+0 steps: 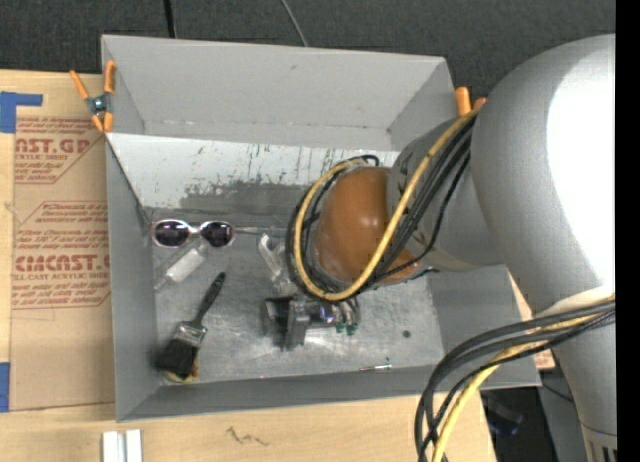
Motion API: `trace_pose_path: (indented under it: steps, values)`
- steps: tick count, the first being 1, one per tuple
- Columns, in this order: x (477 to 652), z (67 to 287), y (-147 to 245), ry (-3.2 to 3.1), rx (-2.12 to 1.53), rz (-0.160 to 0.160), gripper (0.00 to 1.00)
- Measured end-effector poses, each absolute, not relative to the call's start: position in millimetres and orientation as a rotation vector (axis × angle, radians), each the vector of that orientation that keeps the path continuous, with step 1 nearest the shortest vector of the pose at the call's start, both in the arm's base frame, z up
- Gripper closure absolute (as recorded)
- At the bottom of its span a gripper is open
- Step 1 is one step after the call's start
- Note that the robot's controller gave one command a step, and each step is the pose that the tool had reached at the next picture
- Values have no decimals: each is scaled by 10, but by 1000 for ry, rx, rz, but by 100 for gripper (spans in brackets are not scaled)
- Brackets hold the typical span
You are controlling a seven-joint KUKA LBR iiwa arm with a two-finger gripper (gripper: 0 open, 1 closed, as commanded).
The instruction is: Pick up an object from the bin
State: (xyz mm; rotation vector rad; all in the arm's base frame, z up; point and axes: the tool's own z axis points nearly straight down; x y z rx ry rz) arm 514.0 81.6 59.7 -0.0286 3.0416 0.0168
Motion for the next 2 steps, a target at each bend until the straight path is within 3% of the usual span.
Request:
trace_pose_path:
  steps: [2]
  values:
    - [4968, 706, 812, 3114, -34, 6, 100]
